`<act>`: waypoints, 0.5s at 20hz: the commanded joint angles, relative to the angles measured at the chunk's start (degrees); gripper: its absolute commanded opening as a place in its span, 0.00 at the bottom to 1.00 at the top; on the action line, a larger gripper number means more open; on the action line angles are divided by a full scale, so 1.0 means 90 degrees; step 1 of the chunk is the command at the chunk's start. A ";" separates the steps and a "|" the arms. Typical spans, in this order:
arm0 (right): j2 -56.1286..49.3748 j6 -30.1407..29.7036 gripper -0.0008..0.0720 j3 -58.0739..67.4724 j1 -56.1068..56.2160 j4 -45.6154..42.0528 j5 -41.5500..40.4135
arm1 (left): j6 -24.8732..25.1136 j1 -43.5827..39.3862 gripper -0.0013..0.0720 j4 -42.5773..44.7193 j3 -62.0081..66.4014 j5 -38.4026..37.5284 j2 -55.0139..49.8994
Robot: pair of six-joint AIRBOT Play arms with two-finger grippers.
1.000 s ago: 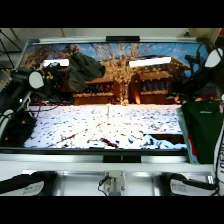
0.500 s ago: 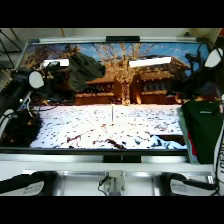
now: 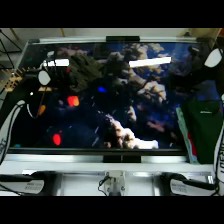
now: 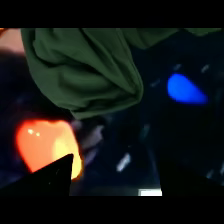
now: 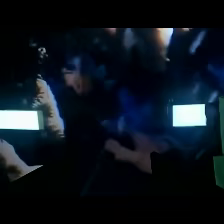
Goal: Fold the shirts.
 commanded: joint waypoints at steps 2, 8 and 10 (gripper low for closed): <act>-0.0007 -0.0012 0.82 -0.0002 0.0002 0.0185 -0.0325 | -0.0032 0.0515 0.85 -0.1226 0.0729 0.0044 -0.1122; -0.0036 -0.0015 0.82 -0.0010 0.0002 0.0328 -0.0325 | 0.0112 0.0950 0.98 -0.1953 0.0792 0.0243 -0.1562; -0.0036 -0.0012 0.82 -0.0010 0.0002 0.0381 -0.0291 | 0.0114 0.1134 0.98 -0.1953 0.0886 0.0107 -0.1749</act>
